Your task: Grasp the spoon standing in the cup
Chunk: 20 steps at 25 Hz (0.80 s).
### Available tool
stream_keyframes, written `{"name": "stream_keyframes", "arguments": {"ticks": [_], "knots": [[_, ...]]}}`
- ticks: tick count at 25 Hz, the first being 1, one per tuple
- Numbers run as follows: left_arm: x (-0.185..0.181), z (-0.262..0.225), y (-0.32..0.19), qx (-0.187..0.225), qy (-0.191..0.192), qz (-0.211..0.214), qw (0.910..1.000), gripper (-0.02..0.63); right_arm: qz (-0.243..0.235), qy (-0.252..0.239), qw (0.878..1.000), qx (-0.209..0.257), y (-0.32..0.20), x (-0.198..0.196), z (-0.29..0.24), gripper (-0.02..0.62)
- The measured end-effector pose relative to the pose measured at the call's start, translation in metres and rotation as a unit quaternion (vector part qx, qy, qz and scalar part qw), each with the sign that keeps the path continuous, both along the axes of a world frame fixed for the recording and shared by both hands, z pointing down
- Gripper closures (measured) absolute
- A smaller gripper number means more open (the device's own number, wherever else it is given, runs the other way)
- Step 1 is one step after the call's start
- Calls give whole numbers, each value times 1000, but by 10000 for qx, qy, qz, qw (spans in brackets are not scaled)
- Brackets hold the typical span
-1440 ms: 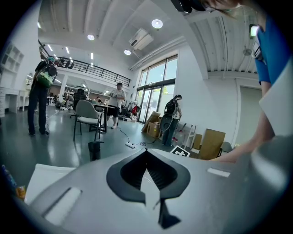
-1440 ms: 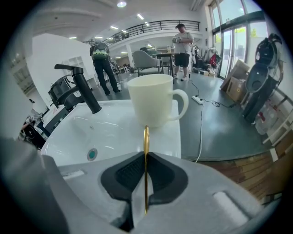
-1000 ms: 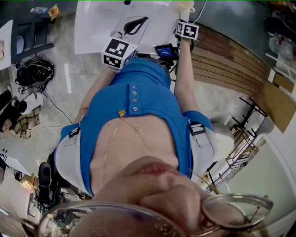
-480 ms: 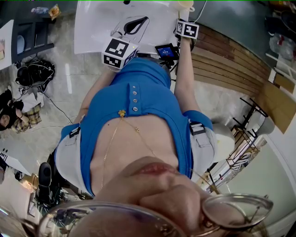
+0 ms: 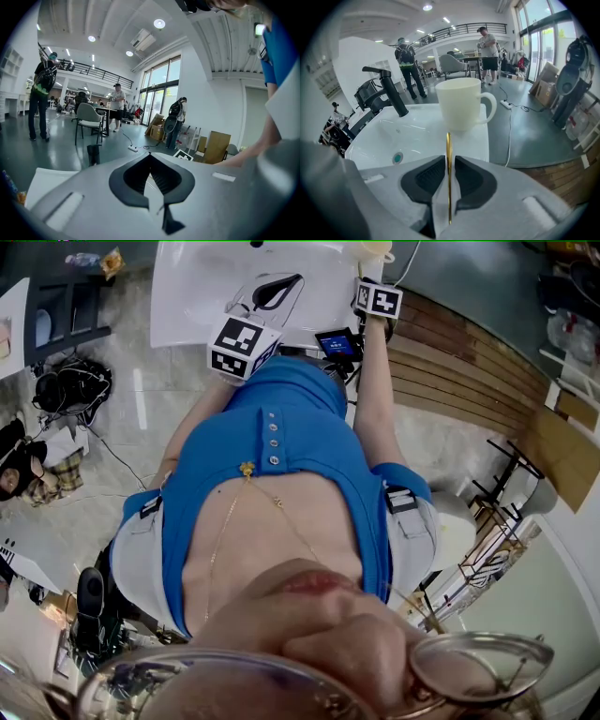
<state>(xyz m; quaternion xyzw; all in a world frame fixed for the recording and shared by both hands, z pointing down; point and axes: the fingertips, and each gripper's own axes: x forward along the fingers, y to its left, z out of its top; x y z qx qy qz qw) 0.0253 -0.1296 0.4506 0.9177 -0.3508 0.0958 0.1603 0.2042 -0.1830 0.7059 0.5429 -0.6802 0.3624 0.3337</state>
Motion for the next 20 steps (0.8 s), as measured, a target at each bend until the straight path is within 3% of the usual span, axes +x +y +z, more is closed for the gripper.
{"name": "stream_keyframes", "arguments": {"ticks": [20], "knots": [[0, 2, 3, 9, -34, 5, 10000, 606, -195, -13, 9998, 43, -2, -7, 4, 514]]}}
